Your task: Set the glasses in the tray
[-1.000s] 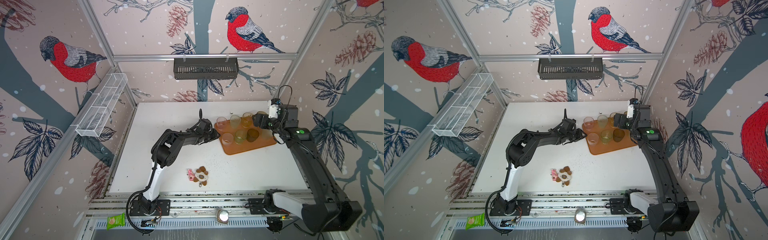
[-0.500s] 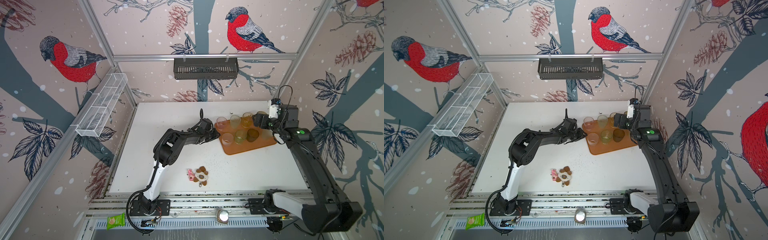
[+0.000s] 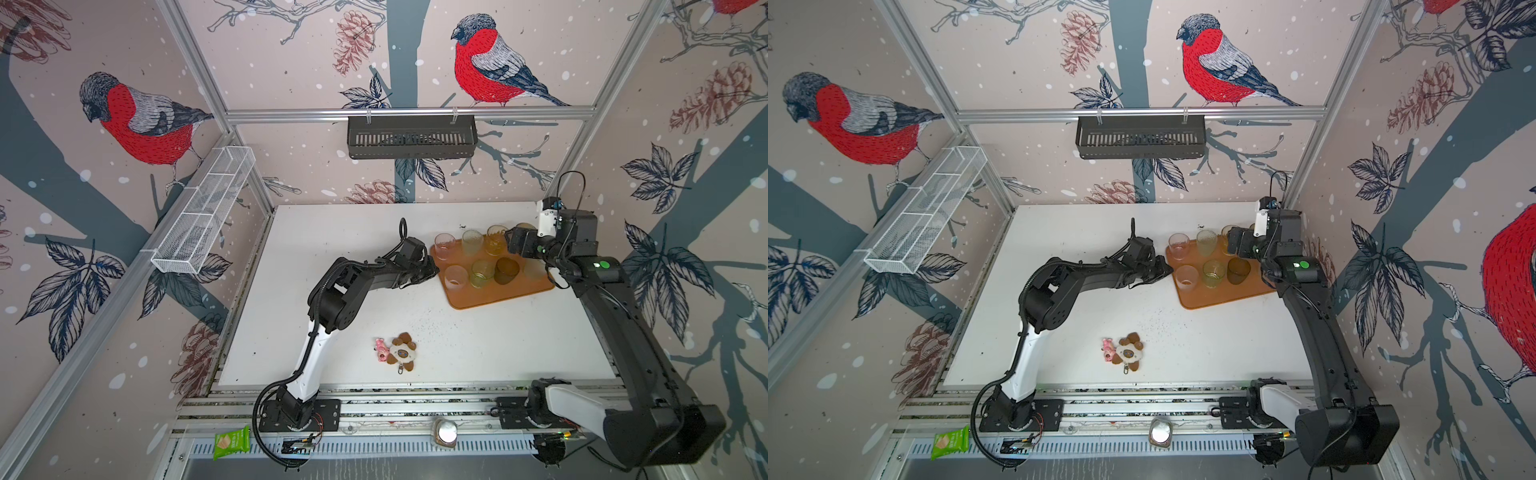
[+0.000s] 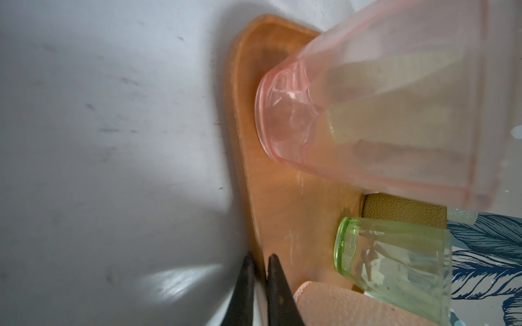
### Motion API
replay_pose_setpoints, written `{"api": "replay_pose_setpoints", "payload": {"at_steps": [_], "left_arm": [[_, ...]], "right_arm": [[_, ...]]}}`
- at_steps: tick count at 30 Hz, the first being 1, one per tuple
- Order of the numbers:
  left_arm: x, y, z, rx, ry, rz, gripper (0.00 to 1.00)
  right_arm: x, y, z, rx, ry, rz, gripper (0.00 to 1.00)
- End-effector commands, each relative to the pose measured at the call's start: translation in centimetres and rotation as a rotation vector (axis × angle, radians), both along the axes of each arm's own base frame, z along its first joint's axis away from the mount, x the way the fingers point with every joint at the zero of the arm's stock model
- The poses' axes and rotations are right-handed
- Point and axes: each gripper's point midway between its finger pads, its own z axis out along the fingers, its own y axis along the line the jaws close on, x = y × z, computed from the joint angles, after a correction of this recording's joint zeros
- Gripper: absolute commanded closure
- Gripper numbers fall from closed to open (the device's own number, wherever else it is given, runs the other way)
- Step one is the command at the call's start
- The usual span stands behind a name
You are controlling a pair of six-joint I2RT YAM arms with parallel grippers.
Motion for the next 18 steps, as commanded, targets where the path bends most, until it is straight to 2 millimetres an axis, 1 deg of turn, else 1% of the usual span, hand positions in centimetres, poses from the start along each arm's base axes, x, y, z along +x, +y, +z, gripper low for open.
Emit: {"api": "replay_pose_setpoints", "payload": {"at_steps": [1,3,5,8,12,18], "left_arm": [[0.2,-0.6,0.7,-0.013,-0.052,-0.035,0.93],[0.2,-0.5,0.9,-0.015,-0.054,-0.036,0.94],[0.2,-0.4,1.0,-0.014,-0.056,-0.035,0.98],[0.3,0.1,1.4,-0.009,-0.066,-0.033,0.98],[0.5,1.1,1.7,-0.01,-0.07,-0.02,0.99],[0.6,3.3,1.9,-0.008,-0.079,-0.02,1.0]], "right_arm": [[0.2,-0.1,0.5,-0.012,-0.022,-0.005,0.05],[0.3,-0.2,0.6,-0.016,-0.023,-0.009,0.05],[0.4,-0.3,0.6,-0.018,-0.024,-0.01,0.05],[0.6,-0.2,0.6,-0.016,-0.027,-0.01,0.05],[0.8,-0.1,0.6,-0.006,-0.022,-0.008,0.05],[0.9,0.0,0.8,0.0,-0.027,-0.009,0.05]]}}
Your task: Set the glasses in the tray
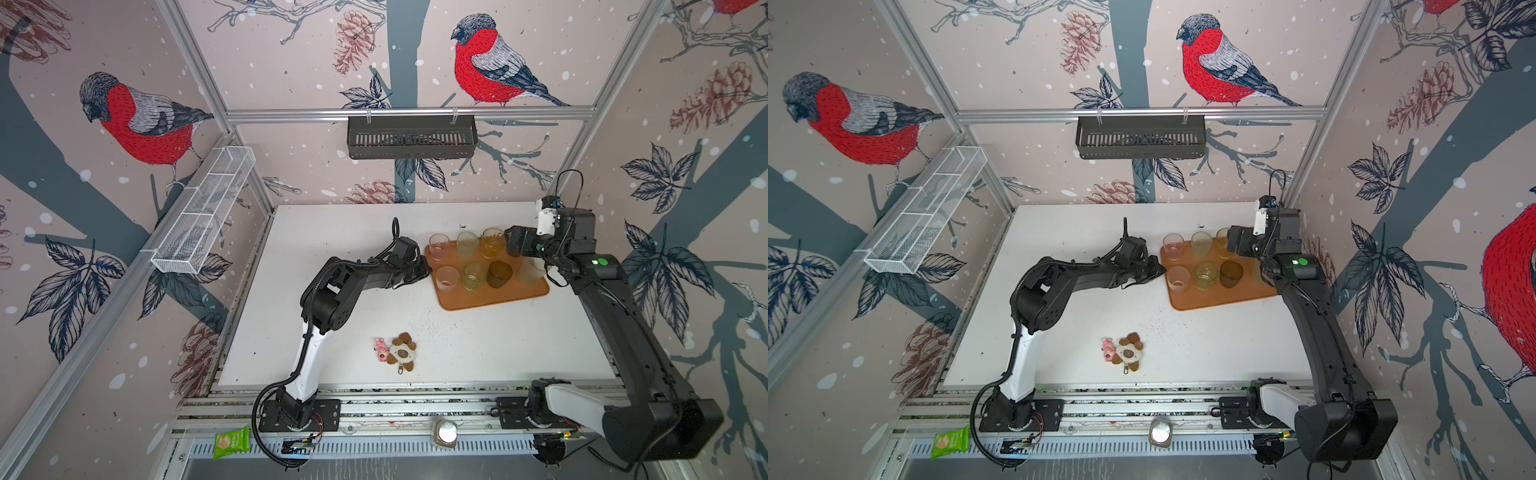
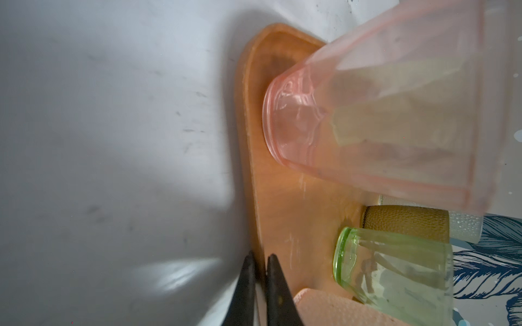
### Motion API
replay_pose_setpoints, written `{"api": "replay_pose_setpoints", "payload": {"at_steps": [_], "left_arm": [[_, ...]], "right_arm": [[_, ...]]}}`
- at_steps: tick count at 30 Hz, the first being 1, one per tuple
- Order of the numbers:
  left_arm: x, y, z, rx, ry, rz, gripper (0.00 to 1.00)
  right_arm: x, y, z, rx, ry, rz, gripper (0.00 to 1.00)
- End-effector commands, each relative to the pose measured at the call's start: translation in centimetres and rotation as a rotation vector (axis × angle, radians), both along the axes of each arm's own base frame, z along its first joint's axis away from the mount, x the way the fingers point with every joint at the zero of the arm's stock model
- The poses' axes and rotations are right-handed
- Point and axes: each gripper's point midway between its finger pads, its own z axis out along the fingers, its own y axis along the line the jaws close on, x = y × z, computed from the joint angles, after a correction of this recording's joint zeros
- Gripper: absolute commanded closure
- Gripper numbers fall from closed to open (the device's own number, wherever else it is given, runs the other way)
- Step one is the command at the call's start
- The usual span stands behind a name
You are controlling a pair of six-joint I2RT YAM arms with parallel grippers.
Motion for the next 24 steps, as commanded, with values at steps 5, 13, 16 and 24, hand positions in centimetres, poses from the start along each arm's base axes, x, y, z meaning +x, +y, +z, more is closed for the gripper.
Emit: {"api": "replay_pose_setpoints", "payload": {"at_steps": [5,13,16,24], "left_arm": [[0.5,2.2,2.2,-0.025,-0.09,-0.049,1.0],[0.5,5.2,2.4,0.002,-0.103,-0.078,1.0],[0.6,6.4,1.9,0.004,-0.08,-0.098,1.0],[1.3,9.7,1.4,0.009,-0.082,-0.118,1.0]], "right_arm": [[0.5,0.2,1.1,0.009,-0.039,0.001,0.04],[0.8,0.4,1.3,0.018,-0.041,0.003,0.04],[0.8,0.6,1.3,0.019,-0.041,0.003,0.04],[1.1,1.0,1.8,0.007,-0.05,-0.001,0.04]]}}
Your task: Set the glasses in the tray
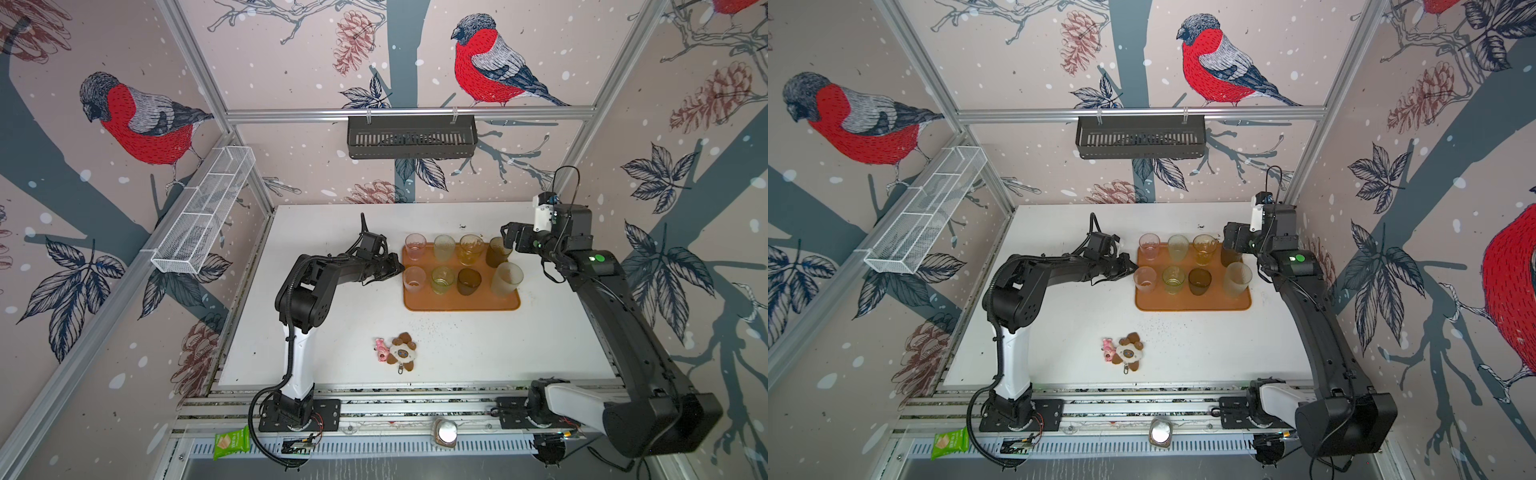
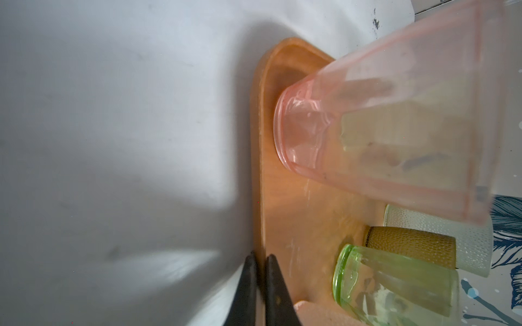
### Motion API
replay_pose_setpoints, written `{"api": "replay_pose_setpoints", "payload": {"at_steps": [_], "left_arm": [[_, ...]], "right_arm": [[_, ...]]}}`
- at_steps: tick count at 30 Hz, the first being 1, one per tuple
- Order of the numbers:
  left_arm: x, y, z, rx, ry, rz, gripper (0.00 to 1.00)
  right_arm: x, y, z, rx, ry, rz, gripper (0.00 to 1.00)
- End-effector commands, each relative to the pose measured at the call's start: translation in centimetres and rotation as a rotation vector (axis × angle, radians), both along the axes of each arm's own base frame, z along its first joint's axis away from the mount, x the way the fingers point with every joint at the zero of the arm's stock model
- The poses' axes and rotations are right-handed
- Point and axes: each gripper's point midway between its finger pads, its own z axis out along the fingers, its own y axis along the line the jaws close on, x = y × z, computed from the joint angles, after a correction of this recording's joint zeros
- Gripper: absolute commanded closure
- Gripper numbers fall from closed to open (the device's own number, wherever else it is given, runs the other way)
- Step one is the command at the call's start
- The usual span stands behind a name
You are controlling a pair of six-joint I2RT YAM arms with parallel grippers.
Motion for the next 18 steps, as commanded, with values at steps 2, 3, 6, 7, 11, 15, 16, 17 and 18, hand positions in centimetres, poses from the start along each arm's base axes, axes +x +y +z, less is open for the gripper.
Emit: {"api": "replay_pose_setpoints", "payload": {"at_steps": [2,3,6,7,11,15,16,17,18], "left_arm": [[0.2,1.0,1.1,-0.019,-0.059,-0.066,1.0],[0.3,1.5,1.0,-0.021,-0.049,-0.065,1.0],[0.4,2.6,1.0,-0.024,-0.051,-0.059,1.0],[0.5,3.0,1.1,-0.021,-0.053,-0.057,1.0],[0.6,4.5,1.1,-0.002,-0.055,-0.053,1.0],[0.5,6.1,0.8,0.001,-0.045,-0.031,0.99],[0.5,6.4,0.8,0.001,-0.046,-0.026,0.99],[0.6,6.8,0.8,0.003,-0.047,-0.021,0.99],[0.5,7.2,0.7,0.006,-0.045,-0.017,0.98]], "right_arm": [[0.6,-0.1,0.9,-0.001,-0.03,-0.019,0.03],[0.6,0.0,0.9,0.0,-0.029,-0.018,0.03],[0.8,0.3,0.8,0.001,-0.025,-0.013,0.03],[0.8,0.3,0.8,0.001,-0.025,-0.012,0.03],[1.1,0.5,0.8,0.001,-0.025,-0.011,0.03],[1.2,0.5,0.8,-0.002,-0.03,-0.016,0.03],[1.2,0.5,0.8,-0.001,-0.03,-0.016,0.03],[1.3,0.4,0.9,-0.002,-0.031,-0.02,0.03],[1.2,0.5,0.9,-0.001,-0.032,-0.019,0.03]]}}
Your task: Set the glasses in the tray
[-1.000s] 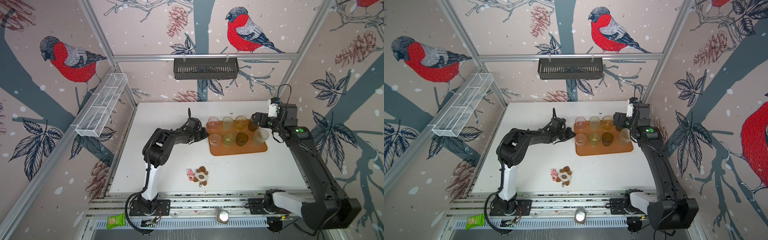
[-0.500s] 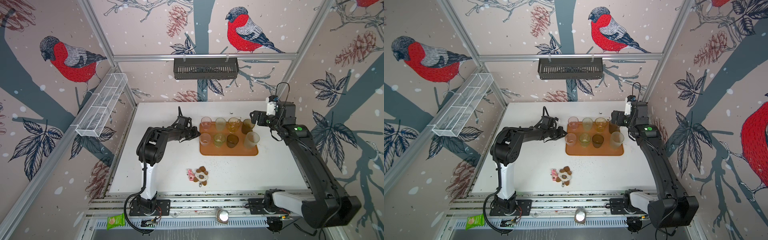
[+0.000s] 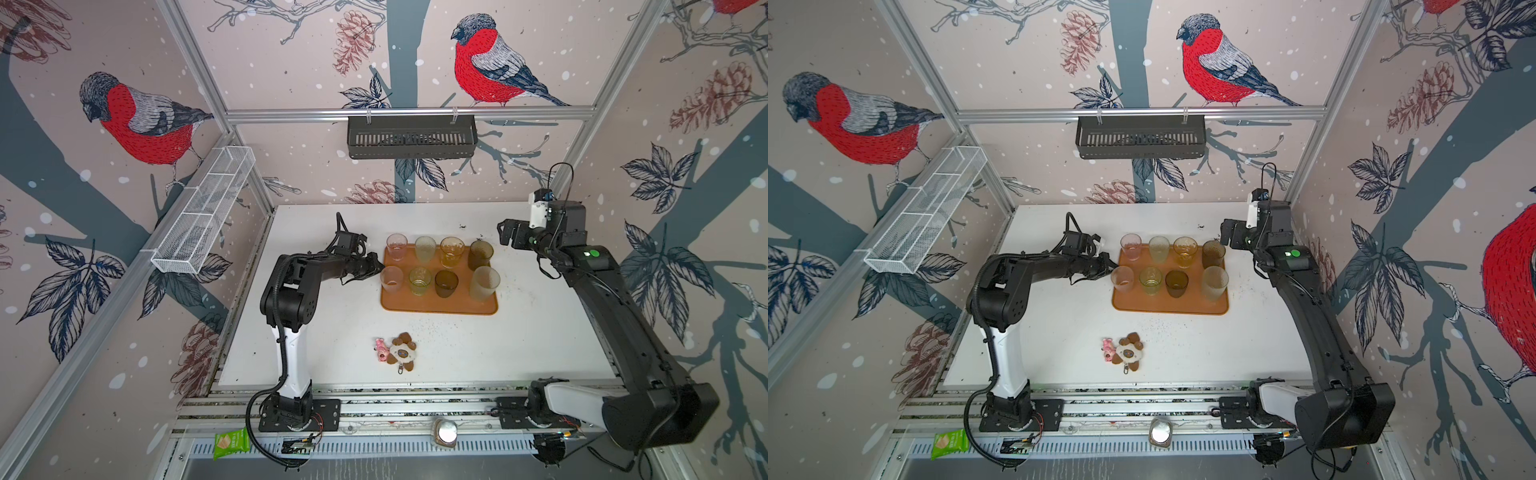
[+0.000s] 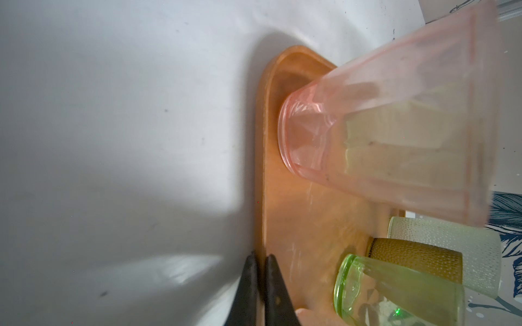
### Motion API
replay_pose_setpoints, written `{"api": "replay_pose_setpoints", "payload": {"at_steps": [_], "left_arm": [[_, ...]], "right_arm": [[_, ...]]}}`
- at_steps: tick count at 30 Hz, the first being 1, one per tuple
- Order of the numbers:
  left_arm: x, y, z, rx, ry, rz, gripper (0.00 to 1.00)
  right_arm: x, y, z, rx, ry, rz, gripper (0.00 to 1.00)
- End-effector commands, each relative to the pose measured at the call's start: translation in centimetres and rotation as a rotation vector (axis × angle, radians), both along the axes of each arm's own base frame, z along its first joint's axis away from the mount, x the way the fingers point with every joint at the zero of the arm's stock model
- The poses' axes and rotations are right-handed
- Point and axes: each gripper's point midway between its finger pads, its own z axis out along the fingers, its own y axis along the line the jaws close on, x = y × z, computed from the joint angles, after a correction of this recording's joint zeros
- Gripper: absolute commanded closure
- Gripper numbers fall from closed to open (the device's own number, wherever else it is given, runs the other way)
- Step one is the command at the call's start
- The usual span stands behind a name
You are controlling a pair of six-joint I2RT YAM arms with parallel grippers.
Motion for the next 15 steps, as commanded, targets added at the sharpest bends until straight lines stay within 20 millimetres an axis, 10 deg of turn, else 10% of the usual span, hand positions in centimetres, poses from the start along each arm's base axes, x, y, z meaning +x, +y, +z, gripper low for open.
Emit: {"api": "replay_pose_setpoints", "payload": {"at_steps": [1,15], "left_arm": [[0.2,0.7,1.0,-0.012,-0.05,-0.027,0.98],[-0.1,3.7,0.8,0.002,-0.04,0.029,0.96]], "right_arm": [[0.4,-0.2,0.9,-0.002,-0.034,-0.013,0.03],[0.0,-0.4,1.3,0.006,-0.051,-0.033,0.03]]}}
